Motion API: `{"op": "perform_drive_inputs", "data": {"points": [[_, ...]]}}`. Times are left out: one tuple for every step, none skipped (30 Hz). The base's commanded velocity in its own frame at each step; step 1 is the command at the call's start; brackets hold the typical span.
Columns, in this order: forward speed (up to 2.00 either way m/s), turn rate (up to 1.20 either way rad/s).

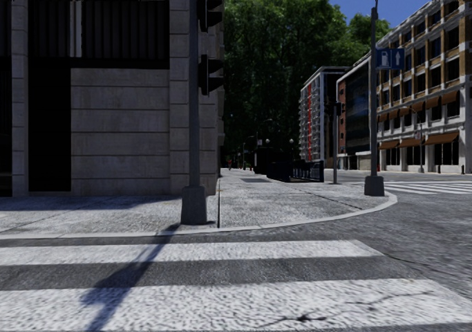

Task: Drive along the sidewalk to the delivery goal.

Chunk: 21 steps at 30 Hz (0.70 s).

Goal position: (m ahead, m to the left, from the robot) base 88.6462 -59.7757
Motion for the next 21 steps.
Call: {"op": "perform_drive_inputs", "data": {"points": [[1.68, -0.02], [1.68, -0.05], [1.68, -0.06], [1.68, -0.08], [1.68, -0.08], [1.68, -0.1], [1.68, -0.15], [1.68, -0.18], [1.68, -0.18], [1.68, -0.19], [1.68, -0.19], [1.68, -0.19], [1.68, -0.19], [1.68, -0.19], [1.67, -0.19], [1.66, -0.19], [1.66, -0.19], [1.66, -0.19], [1.66, -0.19], [1.63, -0.2], [1.62, -0.2]]}}
